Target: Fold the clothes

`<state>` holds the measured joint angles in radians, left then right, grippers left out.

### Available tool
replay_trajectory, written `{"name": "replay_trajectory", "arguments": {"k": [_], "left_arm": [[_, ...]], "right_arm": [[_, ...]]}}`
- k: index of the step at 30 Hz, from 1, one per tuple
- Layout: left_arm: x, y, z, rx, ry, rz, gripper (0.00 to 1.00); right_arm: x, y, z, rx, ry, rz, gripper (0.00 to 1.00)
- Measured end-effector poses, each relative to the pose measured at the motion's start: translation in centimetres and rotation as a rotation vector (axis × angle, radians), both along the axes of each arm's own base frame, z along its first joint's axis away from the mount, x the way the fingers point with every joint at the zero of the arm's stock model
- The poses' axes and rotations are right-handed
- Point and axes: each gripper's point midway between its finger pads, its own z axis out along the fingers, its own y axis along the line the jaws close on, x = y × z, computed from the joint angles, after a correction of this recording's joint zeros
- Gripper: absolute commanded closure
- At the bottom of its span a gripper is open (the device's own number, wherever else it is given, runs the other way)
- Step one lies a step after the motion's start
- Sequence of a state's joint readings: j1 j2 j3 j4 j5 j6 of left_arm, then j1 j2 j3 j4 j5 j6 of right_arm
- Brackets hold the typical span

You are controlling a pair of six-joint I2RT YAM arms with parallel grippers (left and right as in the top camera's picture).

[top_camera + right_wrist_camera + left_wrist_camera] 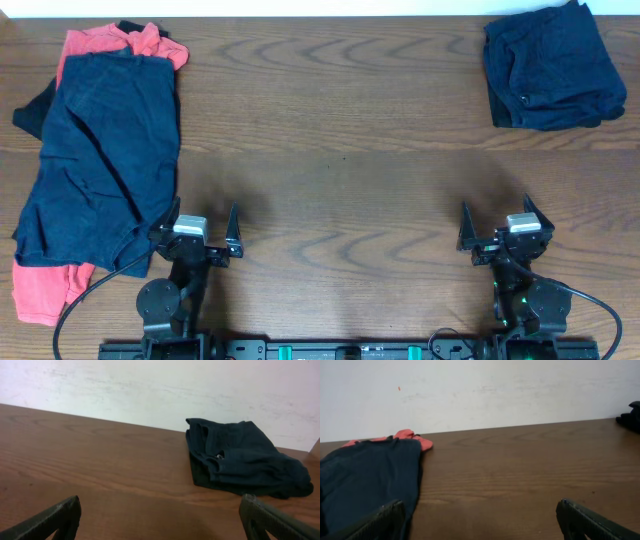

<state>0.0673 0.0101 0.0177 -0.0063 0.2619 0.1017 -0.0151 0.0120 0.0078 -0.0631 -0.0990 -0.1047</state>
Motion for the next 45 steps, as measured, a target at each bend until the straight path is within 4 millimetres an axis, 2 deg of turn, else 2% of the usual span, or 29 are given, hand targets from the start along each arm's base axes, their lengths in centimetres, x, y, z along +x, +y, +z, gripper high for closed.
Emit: {"name": "replay_trajectory", "arguments": {"k": [37, 45], "left_arm": [[0.0, -0.1, 0.1, 0.000, -0.004, -0.006, 0.02], [-0.1, -0.7, 0.0, -0.035, 0.021, -0.037, 0.02]], "right_arm": [[0.0, 0.0, 0.0, 0.003, 0.000, 0.000, 0.01], [0.0, 0.6, 1.5, 0.005, -0.061, 0.036, 0.01]]}}
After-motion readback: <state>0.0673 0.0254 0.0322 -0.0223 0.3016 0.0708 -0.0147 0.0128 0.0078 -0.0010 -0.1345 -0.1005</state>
